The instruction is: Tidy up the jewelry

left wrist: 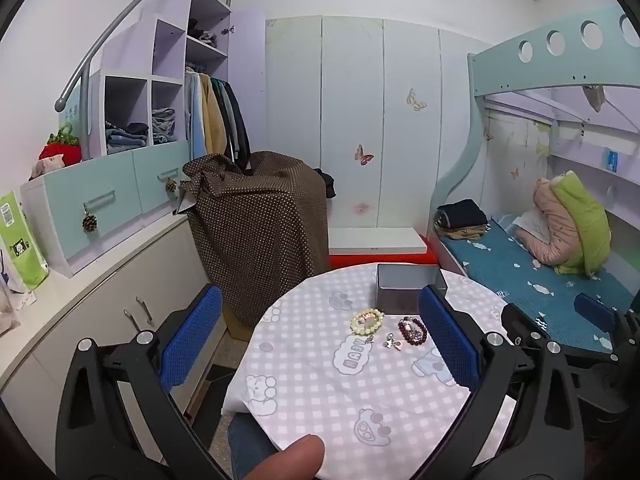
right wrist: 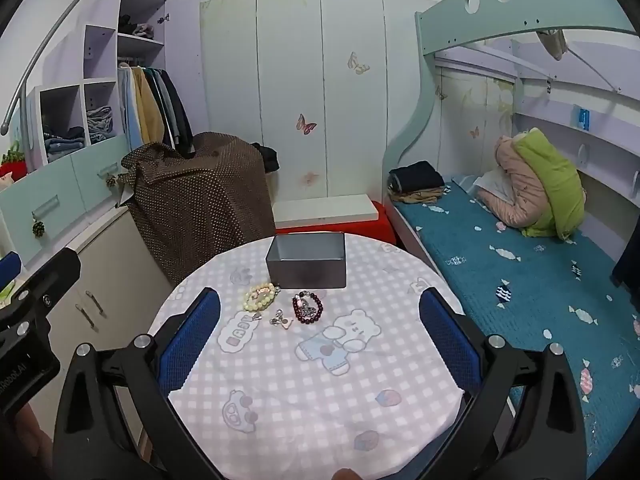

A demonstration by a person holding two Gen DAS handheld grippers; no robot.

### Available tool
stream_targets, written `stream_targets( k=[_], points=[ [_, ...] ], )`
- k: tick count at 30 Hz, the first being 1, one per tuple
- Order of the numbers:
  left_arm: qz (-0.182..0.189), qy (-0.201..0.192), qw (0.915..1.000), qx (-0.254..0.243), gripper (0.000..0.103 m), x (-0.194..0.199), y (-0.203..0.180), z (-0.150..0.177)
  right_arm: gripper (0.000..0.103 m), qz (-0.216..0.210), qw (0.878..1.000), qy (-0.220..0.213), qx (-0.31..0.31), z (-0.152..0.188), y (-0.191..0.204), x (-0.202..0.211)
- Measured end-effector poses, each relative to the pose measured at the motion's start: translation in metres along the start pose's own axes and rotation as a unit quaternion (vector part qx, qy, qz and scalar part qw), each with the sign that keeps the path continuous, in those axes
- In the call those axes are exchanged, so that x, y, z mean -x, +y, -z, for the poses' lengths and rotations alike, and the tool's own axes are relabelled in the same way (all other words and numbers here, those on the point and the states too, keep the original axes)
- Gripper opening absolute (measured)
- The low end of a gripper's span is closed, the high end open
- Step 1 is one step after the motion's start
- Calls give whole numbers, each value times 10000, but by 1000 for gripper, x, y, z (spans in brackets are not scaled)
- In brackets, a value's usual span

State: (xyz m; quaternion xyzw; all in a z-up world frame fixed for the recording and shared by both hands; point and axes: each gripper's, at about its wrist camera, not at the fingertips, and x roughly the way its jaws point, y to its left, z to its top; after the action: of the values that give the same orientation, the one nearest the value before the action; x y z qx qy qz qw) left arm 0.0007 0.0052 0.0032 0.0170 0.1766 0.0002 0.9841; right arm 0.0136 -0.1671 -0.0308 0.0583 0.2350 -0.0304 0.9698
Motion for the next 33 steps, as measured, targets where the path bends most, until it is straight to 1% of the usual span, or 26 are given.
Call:
stream_targets(
  k=[5, 6, 18, 19, 27, 28, 33],
  points=[
    [46, 26, 10000, 23, 98, -4, 3, 0, 96, 1, 10000, -33, 4, 0, 2, -1],
    [5, 19, 10000, 9, 98, 2, -2, -2, 96, 4, 10000, -46, 3, 1, 1, 0],
    [32, 34, 10000, 10, 98, -2, -6, -4, 96, 79, 9999, -103, 62, 4, -1, 3],
    [22, 22, 10000, 15, 98, 1, -2, 1, 96, 65, 9999, -108, 72, 3, -2, 3],
    [68, 53, 9999, 71, 98, 2, -2, 1, 96, 86, 9998, -163, 76, 1, -4, 7],
    [76, 57, 9999, 66, 98, -3, -4, 5, 96, 89, 9998, -168, 72, 1, -5, 7],
    [99, 79, 9999, 69, 98, -4, -8, 8, 96, 103, 9998, -182, 75, -2, -6, 9]
  ],
)
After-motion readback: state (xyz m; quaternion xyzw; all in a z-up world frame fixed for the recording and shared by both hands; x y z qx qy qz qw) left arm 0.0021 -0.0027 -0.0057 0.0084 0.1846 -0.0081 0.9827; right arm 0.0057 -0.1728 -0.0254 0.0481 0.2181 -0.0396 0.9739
